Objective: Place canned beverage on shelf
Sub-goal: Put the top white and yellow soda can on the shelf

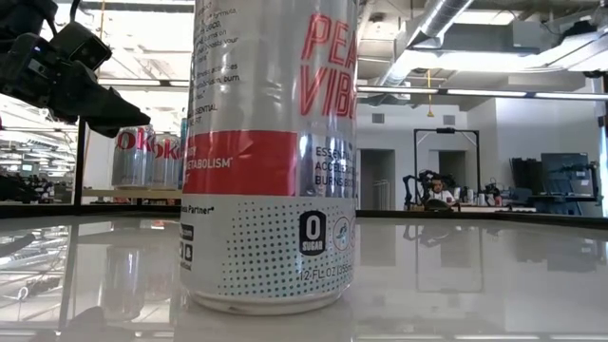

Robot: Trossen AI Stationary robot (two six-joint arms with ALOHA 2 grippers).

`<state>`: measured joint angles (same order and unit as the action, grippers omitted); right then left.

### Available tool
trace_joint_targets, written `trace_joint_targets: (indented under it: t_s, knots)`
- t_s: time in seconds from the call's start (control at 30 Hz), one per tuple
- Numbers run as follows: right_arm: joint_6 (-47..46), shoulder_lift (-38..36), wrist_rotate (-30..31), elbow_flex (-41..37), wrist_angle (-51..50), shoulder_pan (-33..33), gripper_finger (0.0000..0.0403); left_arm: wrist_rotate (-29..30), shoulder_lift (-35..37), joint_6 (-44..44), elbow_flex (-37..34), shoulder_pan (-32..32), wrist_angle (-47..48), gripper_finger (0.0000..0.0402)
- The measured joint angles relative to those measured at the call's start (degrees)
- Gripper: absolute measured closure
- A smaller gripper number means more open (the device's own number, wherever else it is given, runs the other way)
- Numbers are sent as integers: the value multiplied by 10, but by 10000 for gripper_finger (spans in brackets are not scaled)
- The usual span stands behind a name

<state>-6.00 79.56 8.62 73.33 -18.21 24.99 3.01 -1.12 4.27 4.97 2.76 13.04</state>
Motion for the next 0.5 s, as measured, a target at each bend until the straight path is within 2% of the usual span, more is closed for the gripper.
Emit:
trace_joint_targets:
  t_s: [0.13,0.3,0.5]
  knots:
    - [32,-27,-9,-59,91,-20,378,0,0,0,0,0,0,267]
    - [12,-22,14,-63,104,-60,371,0,0,0,0,0,0,267]
    - [29,22,16,-64,105,-103,307,0,0,0,0,0,0,267]
